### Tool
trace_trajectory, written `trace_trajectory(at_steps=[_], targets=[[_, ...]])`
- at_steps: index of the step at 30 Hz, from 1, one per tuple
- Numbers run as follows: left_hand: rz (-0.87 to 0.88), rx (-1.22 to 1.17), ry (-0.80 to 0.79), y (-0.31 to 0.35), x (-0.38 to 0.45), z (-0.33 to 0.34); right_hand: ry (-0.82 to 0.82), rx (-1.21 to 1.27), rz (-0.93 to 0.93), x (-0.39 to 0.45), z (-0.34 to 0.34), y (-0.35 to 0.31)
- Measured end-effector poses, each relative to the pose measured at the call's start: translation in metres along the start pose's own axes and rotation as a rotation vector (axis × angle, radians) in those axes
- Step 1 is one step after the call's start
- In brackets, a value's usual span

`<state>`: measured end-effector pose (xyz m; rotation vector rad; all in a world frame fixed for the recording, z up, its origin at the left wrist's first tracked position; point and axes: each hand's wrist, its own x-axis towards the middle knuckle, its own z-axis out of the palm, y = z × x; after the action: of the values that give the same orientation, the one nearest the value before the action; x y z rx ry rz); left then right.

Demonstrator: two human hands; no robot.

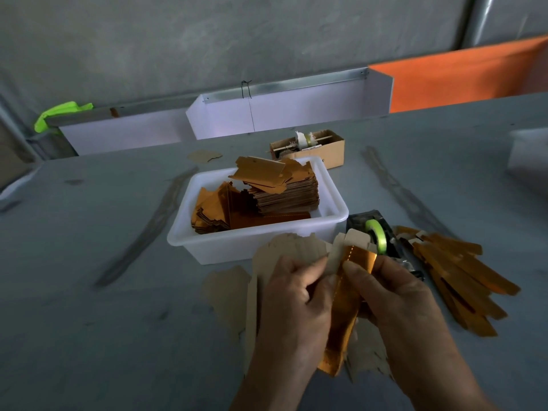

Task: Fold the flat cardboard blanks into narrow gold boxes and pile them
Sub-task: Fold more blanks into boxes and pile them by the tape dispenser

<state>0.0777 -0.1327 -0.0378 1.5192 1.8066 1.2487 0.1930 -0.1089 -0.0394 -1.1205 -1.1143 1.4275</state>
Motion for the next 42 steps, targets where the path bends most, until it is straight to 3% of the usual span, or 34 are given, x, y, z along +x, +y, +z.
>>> trace_trajectory(at_steps=[4, 8, 12, 18, 23, 25, 29, 34, 42], targets=[[0.078, 0.031, -0.024, 0.002, -0.002, -0.002, 0.030, -0.004, 0.006, 0.001, 0.002, 0.002], [0.282, 0.370, -0.014, 0.012, -0.008, -0.002, 0.018, -0.002, -0.006, 0.000, 0.005, 0.000], [0.283, 0.660, -0.100, 0.021, -0.012, 0.003, 0.011, 0.000, 0.007, -0.003, 0.004, -0.003], [0.275, 0.731, -0.196, 0.023, -0.019, 0.006, -0.028, -0.007, 0.042, -0.007, 0.003, -0.009], [0.201, 0.385, -0.271, 0.024, -0.018, 0.000, 0.029, 0.025, 0.027, -0.003, -0.004, -0.012], [0.035, 0.123, -0.214, 0.023, -0.013, -0.003, 0.005, 0.108, 0.038, -0.001, -0.006, -0.014], [-0.214, -0.144, -0.154, 0.021, -0.003, -0.008, -0.023, 0.146, -0.005, -0.001, -0.005, -0.016], [-0.412, -0.537, -0.316, 0.023, 0.004, -0.006, -0.062, 0.012, -0.030, 0.003, -0.016, -0.021], [-0.520, -0.666, -0.346, 0.023, 0.007, 0.002, -0.107, -0.271, 0.073, 0.019, -0.032, -0.025]])
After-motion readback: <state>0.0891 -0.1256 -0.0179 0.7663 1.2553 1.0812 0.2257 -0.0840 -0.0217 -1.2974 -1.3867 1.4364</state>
